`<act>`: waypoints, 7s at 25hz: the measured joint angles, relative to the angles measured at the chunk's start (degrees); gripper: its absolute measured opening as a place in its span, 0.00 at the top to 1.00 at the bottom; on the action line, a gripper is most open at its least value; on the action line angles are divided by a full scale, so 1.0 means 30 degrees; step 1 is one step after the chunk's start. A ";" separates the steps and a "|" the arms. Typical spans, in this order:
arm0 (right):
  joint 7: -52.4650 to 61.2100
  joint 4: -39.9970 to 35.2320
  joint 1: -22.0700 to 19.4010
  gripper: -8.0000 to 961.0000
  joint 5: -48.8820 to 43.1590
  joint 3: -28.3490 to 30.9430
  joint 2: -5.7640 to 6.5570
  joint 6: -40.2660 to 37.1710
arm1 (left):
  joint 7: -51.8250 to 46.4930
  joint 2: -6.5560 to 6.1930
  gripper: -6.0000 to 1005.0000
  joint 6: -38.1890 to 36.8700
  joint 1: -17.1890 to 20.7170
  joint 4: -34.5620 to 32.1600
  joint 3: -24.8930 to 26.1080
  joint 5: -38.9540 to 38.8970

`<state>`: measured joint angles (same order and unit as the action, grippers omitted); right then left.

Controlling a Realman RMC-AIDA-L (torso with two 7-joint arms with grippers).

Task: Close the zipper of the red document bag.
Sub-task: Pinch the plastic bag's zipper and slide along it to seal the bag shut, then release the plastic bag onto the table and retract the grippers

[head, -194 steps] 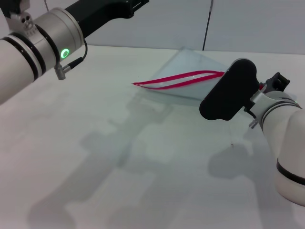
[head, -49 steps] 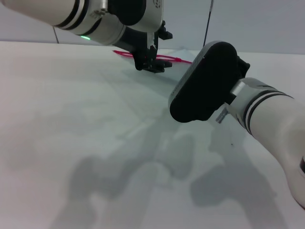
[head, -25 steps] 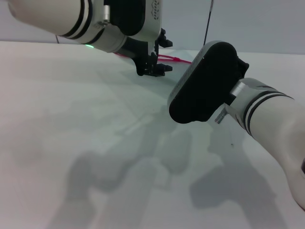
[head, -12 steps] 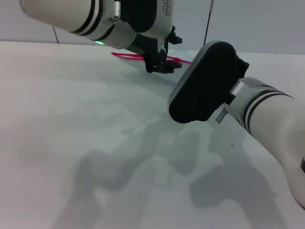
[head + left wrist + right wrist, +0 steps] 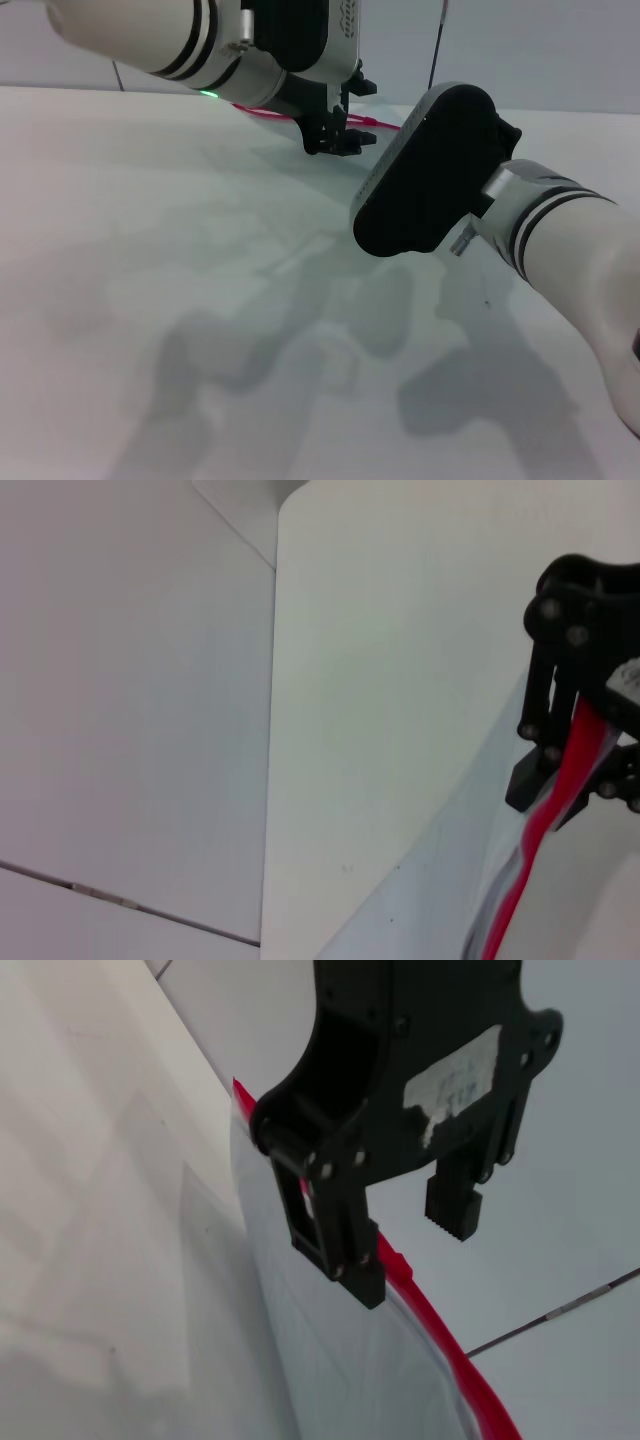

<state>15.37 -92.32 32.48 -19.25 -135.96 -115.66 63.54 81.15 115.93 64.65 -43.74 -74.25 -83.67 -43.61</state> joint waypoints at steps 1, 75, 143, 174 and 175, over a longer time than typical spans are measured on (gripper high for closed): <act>0.0001 -0.0007 -0.0001 0.94 -0.0004 0.0000 0.0000 0.0000 | 0.0063 0.0000 0.47 -0.0111 -0.0038 0.0152 0.0000 -0.0001; 0.0002 0.0150 0.0128 0.94 -0.0057 -0.0002 -0.0030 -0.0028 | 0.1701 0.0039 0.76 -0.2772 -0.0257 0.2416 -0.0459 -0.2017; 0.0175 0.1673 -0.1012 0.93 -0.1844 0.2049 -0.0029 0.0247 | 0.0926 -0.0096 0.90 -0.2983 0.5334 -0.0127 0.2198 -0.1768; 0.5609 0.4918 0.0935 0.74 -0.5235 -0.1154 -0.0238 0.4097 | -0.0841 0.0065 0.54 -0.3007 0.4502 -0.0271 0.2181 -0.0961; 0.5609 0.4918 0.0935 0.72 -0.5235 -0.1154 -0.0238 0.4097 | -0.0847 0.0064 0.54 -0.3007 0.4487 -0.0272 0.2188 -0.0976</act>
<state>32.20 -77.56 35.28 -34.96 -139.42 -116.38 75.83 78.61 116.12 55.63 -30.28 -75.06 -77.10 -46.54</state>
